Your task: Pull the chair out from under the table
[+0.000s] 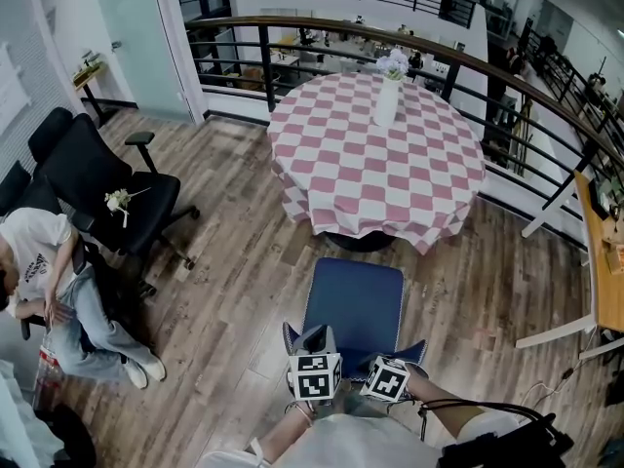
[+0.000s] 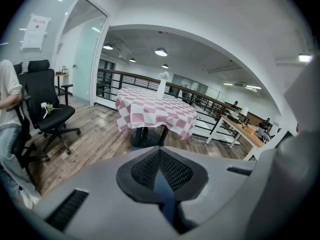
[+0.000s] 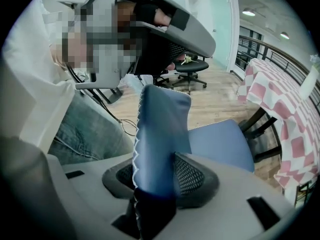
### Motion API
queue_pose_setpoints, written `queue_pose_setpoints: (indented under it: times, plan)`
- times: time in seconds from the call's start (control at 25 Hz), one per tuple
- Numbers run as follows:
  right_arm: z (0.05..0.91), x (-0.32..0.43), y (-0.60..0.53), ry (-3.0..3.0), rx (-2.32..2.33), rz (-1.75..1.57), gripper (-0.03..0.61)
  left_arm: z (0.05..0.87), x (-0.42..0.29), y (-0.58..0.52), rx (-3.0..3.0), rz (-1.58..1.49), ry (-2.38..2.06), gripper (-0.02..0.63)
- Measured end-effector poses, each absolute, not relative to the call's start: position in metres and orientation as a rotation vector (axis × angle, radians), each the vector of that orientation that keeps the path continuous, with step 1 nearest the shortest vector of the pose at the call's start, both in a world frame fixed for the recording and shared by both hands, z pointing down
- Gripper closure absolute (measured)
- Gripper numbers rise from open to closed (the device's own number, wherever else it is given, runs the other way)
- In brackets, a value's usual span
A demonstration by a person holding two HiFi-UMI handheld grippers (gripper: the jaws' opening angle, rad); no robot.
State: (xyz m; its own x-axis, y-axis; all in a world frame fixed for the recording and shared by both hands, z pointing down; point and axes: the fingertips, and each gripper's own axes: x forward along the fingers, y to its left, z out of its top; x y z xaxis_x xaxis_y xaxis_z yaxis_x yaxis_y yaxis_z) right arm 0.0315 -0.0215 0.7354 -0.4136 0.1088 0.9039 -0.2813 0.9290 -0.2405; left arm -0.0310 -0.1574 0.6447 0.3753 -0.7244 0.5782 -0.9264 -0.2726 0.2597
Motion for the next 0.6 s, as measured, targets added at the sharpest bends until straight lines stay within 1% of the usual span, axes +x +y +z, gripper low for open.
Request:
queue_pose_setpoints:
  times: [0.08, 0.2, 0.6]
  plan:
    - [0.739, 0.030, -0.023, -1.982, 0.127, 0.438, 0.411, 0.644, -0.029, -0.158, 2.083, 0.475, -1.413, 0.612]
    - [0.737, 0.030, -0.024, -1.991, 0.106, 0.420, 0.402, 0.644, -0.026, -0.159, 2.086, 0.483, -1.403, 0.612]
    - [0.709, 0.041, -0.020, -1.954, -0.004, 0.477, 0.402, 0.655, -0.015, -0.158, 2.062, 0.523, -1.325, 0.612]
